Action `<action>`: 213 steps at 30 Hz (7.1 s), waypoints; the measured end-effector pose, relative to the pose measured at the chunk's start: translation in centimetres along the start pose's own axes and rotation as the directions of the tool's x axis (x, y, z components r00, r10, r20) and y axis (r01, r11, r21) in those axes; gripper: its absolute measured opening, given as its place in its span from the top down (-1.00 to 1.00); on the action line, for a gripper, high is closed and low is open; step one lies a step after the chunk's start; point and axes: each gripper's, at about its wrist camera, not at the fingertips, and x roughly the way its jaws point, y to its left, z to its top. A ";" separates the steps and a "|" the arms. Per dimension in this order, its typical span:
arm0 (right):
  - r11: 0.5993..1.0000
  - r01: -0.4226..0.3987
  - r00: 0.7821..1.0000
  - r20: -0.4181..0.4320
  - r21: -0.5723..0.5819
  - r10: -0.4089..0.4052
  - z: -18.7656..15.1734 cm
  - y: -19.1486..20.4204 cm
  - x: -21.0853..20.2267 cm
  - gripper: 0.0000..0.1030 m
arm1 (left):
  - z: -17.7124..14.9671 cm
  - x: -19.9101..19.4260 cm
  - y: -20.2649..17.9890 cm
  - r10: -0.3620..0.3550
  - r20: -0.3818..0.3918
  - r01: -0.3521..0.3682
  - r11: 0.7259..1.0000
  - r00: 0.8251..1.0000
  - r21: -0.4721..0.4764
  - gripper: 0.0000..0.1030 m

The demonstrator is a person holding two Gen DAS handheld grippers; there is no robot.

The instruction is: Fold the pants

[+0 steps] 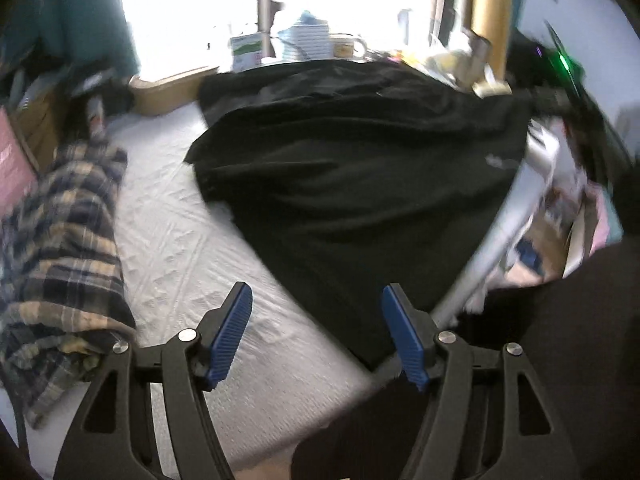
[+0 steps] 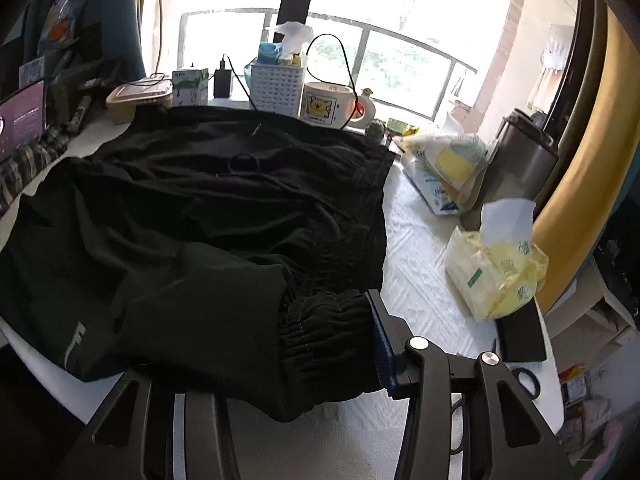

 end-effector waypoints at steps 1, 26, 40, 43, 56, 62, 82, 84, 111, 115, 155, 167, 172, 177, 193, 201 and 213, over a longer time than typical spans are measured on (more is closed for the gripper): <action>1.000 0.003 1.000 -0.004 -0.003 -0.003 0.3 0.1 0.0 0.07 | -0.1 -0.2 -0.6 0.007 0.002 -0.007 1.000 1.000 0.030 -0.31; 0.999 -0.021 0.999 -0.025 0.027 0.022 -1.0 0.0 0.6 0.07 | 0.5 1.8 -2.3 0.151 0.078 -0.162 0.974 0.985 0.157 -0.30; 0.999 0.026 0.998 0.052 0.019 -0.027 -3.7 -0.4 -0.8 -0.13 | 0.7 0.3 -1.5 -0.002 0.185 -0.004 1.000 0.983 0.031 0.94; 1.000 0.015 0.998 0.060 0.016 -0.016 -4.5 -0.2 -1.0 -0.20 | 1.2 -1.3 0.0 0.000 0.229 0.010 0.999 0.974 -0.044 0.95; 1.000 0.013 0.990 0.141 -0.007 -0.012 -5.7 0.8 -2.7 -0.46 | 3.6 -4.0 1.2 -0.006 0.298 0.049 0.989 0.955 -0.137 0.95; 0.999 0.029 0.984 0.177 -0.016 -0.026 -6.4 0.8 -3.6 -0.60 | 5.0 -3.6 2.1 0.038 0.302 0.015 0.985 0.953 -0.170 0.95; 0.999 0.036 0.960 0.277 0.001 -0.035 -2.5 -0.3 -4.6 0.33 | 10.2 -4.0 3.8 0.055 0.353 0.013 0.982 0.934 -0.189 0.95; 0.999 0.045 0.955 0.294 0.010 -0.046 -1.4 -0.5 -5.3 0.33 | 11.1 -4.2 4.0 0.057 0.365 0.013 0.983 0.929 -0.185 0.95; 0.990 0.009 0.973 0.227 0.137 -0.041 17.2 -7.3 9.5 0.32 | 25.6 7.6 12.2 0.120 0.362 -0.077 0.988 0.924 -0.131 0.95; 0.988 -0.027 0.988 0.154 0.150 0.003 19.1 -8.0 14.4 0.32 | 26.7 11.1 13.5 0.139 0.315 -0.098 0.985 0.939 -0.142 0.95; 0.947 -0.318 0.935 -0.182 -0.054 0.304 24.6 7.6 25.9 -0.02 | 19.8 14.5 14.9 0.184 0.067 -0.162 0.953 0.981 -0.255 -0.05; 0.969 -0.242 0.968 -0.060 0.043 0.245 27.5 5.1 24.3 -0.03 | 19.7 13.9 14.7 0.154 0.091 -0.129 0.962 0.984 -0.239 -0.05; 0.961 -0.270 0.961 -0.035 0.060 0.273 24.5 3.9 20.9 -0.03 | 21.0 16.4 12.2 0.143 0.043 -0.139 0.987 0.989 -0.080 -0.05; 0.944 -0.330 0.940 -0.079 0.027 0.331 22.1 6.0 21.0 -0.03 | 22.4 19.3 12.5 0.213 -0.024 -0.214 0.975 0.977 -0.064 -0.05; 0.951 -0.284 0.957 -0.023 0.124 0.289 18.1 4.0 17.2 -0.31 | 25.2 14.8 14.5 0.460 0.128 -0.431 0.879 0.878 -0.201 -0.05; 0.934 -0.174 0.982 -0.021 0.311 0.189 9.8 -0.8 11.1 -0.54 | 22.4 12.2 10.4 0.295 0.118 -0.271 0.945 0.948 -0.184 -0.06; 0.841 -0.151 0.980 -0.035 0.520 0.198 3.0 -3.3 9.9 -0.72 | 15.8 10.9 8.1 0.202 0.008 -0.192 0.940 0.979 -0.283 -0.06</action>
